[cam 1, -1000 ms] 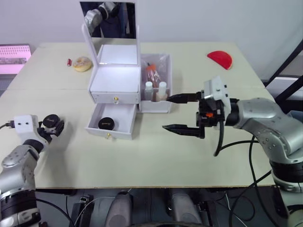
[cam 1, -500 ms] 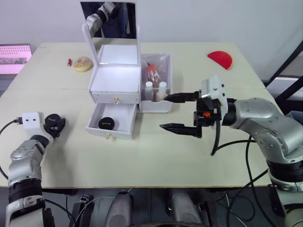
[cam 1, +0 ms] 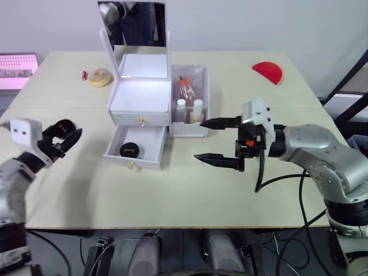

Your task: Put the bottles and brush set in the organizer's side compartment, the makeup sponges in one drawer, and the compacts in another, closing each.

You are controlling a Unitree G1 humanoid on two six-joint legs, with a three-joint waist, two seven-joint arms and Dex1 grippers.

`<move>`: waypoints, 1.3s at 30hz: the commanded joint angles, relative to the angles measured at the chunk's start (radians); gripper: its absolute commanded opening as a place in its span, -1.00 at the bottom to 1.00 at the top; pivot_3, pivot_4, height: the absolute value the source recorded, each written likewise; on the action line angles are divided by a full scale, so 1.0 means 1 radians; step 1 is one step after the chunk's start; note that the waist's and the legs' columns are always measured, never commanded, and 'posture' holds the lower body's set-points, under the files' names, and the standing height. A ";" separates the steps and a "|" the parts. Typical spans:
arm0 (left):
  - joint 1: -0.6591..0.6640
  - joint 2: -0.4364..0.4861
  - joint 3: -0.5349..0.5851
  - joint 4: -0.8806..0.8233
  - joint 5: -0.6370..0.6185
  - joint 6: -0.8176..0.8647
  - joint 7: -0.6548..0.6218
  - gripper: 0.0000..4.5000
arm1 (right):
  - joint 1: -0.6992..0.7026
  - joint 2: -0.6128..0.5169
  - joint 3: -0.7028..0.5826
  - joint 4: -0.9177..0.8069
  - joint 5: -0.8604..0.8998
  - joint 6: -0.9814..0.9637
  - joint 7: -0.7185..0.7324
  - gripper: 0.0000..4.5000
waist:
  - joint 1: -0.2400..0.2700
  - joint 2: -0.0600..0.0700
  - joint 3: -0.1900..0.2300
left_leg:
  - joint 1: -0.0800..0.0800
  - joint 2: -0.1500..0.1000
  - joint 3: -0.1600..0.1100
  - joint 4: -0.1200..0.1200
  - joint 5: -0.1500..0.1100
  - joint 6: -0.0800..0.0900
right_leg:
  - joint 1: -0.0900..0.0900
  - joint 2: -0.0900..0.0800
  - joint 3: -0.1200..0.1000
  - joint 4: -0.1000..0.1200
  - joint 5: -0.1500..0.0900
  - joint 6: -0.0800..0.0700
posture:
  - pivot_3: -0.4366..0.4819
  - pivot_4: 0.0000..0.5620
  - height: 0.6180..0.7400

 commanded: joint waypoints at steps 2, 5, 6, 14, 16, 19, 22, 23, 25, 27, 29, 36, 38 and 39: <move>-0.022 0.120 -0.074 -0.075 -0.089 0.120 -0.218 0.19 | -0.002 -0.005 -0.023 -0.017 -0.009 -0.015 -0.007 1.00 | 0.001 0.002 0.001 | 0.000 0.000 0.000 0.000 0.000 0.000 | 0.000 0.000 0.000 0.000 0.000 0.000 | -0.05 -0.47 0.99; -0.119 0.156 -0.206 -0.073 -0.065 0.135 -0.323 0.19 | -0.001 -0.004 -0.021 -0.005 -0.025 -0.026 -0.010 1.00 | 0.005 0.002 0.002 | 0.000 0.000 0.000 0.000 0.000 0.000 | -0.001 0.000 0.000 0.000 0.000 0.000 | -0.05 -0.47 0.99; -0.182 0.150 -0.269 -0.058 -0.044 0.132 -0.357 0.19 | 0.000 -0.003 -0.023 -0.005 -0.029 -0.027 -0.014 1.00 | 0.006 0.002 0.002 | -0.001 0.000 0.000 0.000 0.000 0.000 | -0.001 0.000 0.000 0.000 0.000 0.000 | -0.05 -0.47 0.99; -0.507 0.085 -0.565 0.150 0.144 0.020 -0.557 0.19 | 0.031 -0.006 -0.056 -0.055 -0.024 -0.012 -0.063 1.00 | -0.006 0.002 0.002 | -0.002 0.000 0.000 -0.001 0.000 0.000 | -0.002 0.001 0.000 -0.001 0.000 0.001 | -0.05 -0.47 0.99; -0.552 0.066 -0.606 0.204 0.180 -0.012 -0.603 0.19 | 0.042 -0.008 -0.067 -0.071 -0.017 -0.006 -0.078 1.00 | -0.003 0.002 0.002 | -0.001 0.000 0.000 -0.002 0.000 0.001 | -0.002 0.001 0.000 -0.001 -0.001 0.001 | -0.05 -0.47 0.99; -0.612 0.026 -0.646 0.284 0.228 -0.066 -0.644 0.19 | 0.055 -0.007 -0.079 -0.090 -0.011 0.003 -0.101 1.00 | 0.002 0.002 0.002 | -0.002 0.000 0.000 -0.002 0.000 0.001 | -0.002 0.001 0.000 -0.001 -0.001 0.002 | -0.05 -0.47 0.99; -0.663 -0.021 -0.672 0.359 0.272 -0.113 -0.660 0.19 | 0.069 -0.006 -0.091 -0.112 -0.004 0.013 -0.120 1.00 | 0.005 0.002 0.002 | -0.004 0.000 0.000 -0.001 0.000 0.001 | -0.002 0.001 0.000 -0.002 -0.001 0.002 | -0.05 -0.47 0.99; -0.679 -0.037 -0.682 0.389 0.291 -0.133 -0.664 0.19 | 0.070 -0.005 -0.093 -0.115 -0.003 0.016 -0.126 1.00 | 0.006 0.002 0.002 | -0.005 0.000 -0.001 0.000 0.000 0.001 | -0.002 0.001 0.000 -0.002 -0.001 0.002 | -0.05 -0.47 0.99; -0.701 -0.063 -0.694 0.438 0.324 -0.175 -0.672 0.19 | 0.072 -0.005 -0.096 -0.120 0.000 0.020 -0.135 1.00 | 0.005 0.002 0.002 | -0.006 0.000 -0.001 0.001 0.000 0.001 | -0.002 0.001 0.000 -0.001 -0.001 0.002 | -0.05 -0.47 0.99; -0.724 -0.098 -0.702 0.486 0.348 -0.206 -0.666 0.19 | 0.073 -0.006 -0.100 -0.128 0.008 0.025 -0.144 1.00 | 0.005 0.002 0.002 | -0.006 0.000 -0.001 0.002 0.000 0.001 | -0.002 0.001 0.000 -0.001 -0.001 0.002 | -0.05 -0.47 0.99; -0.739 -0.124 -0.714 0.534 0.389 -0.266 -0.658 0.19 | 0.073 -0.004 -0.105 -0.137 0.020 0.033 -0.154 1.00 | 0.005 0.002 0.002 | -0.006 0.000 -0.001 0.002 0.000 0.001 | -0.002 0.001 0.000 -0.001 -0.001 0.002 | -0.05 -0.47 0.99; -0.736 -0.145 -0.720 0.593 0.450 -0.366 -0.674 0.19 | 0.070 -0.004 -0.109 -0.143 0.032 0.041 -0.171 1.00 | 0.003 0.002 0.002 | -0.006 0.000 -0.002 0.002 0.000 0.001 | -0.002 0.001 0.000 -0.001 -0.001 0.002 | -0.05 -0.47 0.99; -0.729 -0.151 -0.717 0.606 0.462 -0.388 -0.663 0.19 | 0.068 -0.003 -0.110 -0.142 0.036 0.043 -0.174 1.00 | 0.004 0.002 0.002 | -0.006 0.000 -0.002 0.002 0.000 0.001 | -0.002 0.001 0.000 -0.001 -0.001 0.002 | -0.05 -0.47 0.99; -0.727 -0.154 -0.716 0.611 0.467 -0.396 -0.659 0.19 | 0.068 -0.003 -0.109 -0.142 0.037 0.043 -0.174 1.00 | 0.004 0.002 0.002 | -0.006 0.000 -0.002 0.002 0.000 0.001 | -0.002 0.001 0.000 -0.001 -0.001 0.002 | -0.05 -0.47 0.99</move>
